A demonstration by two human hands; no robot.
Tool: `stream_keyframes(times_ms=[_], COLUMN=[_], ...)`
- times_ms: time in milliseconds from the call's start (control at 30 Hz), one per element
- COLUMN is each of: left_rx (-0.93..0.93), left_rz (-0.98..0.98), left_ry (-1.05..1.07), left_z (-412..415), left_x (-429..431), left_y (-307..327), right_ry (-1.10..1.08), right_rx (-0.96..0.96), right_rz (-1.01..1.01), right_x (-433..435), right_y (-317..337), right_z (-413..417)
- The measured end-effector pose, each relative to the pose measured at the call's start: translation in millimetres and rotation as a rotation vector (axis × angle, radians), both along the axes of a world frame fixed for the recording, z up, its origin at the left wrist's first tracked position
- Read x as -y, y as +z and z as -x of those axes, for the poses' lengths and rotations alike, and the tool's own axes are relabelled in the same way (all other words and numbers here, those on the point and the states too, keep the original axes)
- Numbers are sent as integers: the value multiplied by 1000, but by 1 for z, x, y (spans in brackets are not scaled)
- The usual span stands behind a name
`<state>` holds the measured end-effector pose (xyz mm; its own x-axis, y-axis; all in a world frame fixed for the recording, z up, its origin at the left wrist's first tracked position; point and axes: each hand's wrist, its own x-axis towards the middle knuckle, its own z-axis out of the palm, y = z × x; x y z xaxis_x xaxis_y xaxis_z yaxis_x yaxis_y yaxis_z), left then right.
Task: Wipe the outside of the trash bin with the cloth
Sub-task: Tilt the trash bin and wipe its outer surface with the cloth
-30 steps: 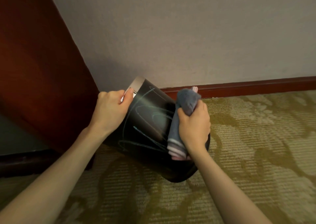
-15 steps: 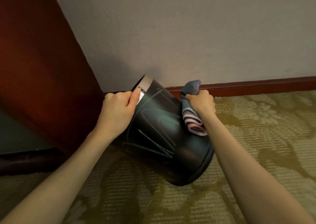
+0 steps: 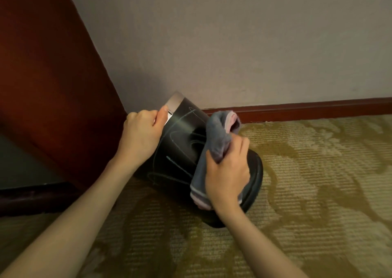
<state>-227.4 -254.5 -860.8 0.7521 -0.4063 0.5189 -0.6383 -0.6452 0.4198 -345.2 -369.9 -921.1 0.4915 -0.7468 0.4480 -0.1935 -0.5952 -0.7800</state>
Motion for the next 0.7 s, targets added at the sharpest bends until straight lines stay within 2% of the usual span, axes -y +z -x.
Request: stream_keyframes(times_ms=[333, 533, 700], left_rx=[66, 57, 65], left_rz=[37, 54, 82], left_ry=[-53, -79, -128], left_z=[1, 4, 10], left_x=[-11, -14, -13], left_y=[-4, -5, -4], right_ry=[157, 126, 146], right_rx=[97, -35, -241], right_rz=[-11, -90, -212], right_x=[6, 28, 57], right_y=[1, 25, 41], right_z=[-9, -38, -66])
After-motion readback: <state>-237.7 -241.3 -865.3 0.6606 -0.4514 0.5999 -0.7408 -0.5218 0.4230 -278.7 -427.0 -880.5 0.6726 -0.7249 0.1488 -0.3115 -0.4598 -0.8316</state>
